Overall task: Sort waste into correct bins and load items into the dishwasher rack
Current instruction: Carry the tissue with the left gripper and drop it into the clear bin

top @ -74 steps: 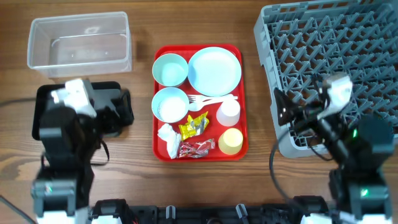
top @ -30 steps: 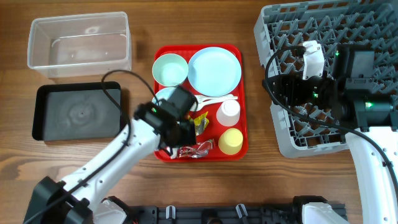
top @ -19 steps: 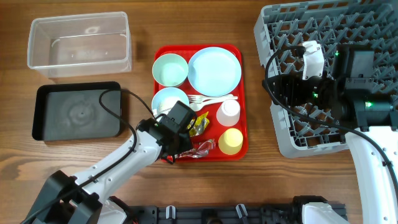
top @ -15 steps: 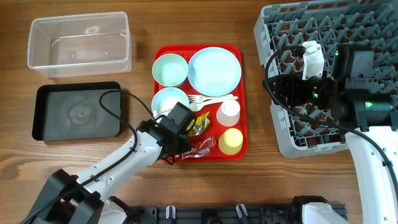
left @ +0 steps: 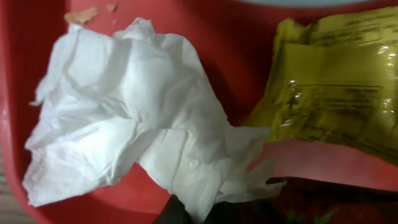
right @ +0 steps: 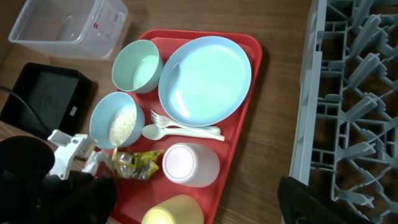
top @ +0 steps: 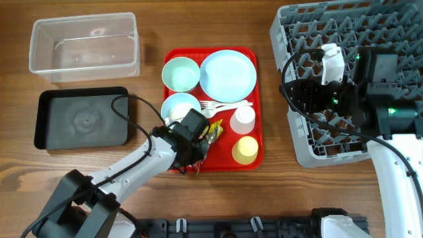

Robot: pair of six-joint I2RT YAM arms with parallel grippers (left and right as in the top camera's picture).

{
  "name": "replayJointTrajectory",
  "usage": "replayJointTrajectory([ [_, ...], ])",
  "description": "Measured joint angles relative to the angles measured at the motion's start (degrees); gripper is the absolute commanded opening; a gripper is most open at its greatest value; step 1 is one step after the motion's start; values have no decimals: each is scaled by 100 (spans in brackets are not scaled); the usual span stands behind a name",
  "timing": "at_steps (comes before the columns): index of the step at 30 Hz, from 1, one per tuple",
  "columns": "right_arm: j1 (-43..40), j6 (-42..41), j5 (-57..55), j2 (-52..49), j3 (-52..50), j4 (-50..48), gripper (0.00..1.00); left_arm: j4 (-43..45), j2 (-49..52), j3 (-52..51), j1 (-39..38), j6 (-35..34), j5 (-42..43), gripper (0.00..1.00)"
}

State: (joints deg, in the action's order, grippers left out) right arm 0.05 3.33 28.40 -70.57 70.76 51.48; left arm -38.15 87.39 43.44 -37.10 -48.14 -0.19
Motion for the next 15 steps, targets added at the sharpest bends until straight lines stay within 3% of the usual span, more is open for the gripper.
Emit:
replayJointTrajectory([
  [6,0,0,-2,0,0,17,87,-730,-214,474,17,219,0,4],
  [15,0,0,-13,0,0,20,88,-894,-813,1318,114,461,-24,4],
])
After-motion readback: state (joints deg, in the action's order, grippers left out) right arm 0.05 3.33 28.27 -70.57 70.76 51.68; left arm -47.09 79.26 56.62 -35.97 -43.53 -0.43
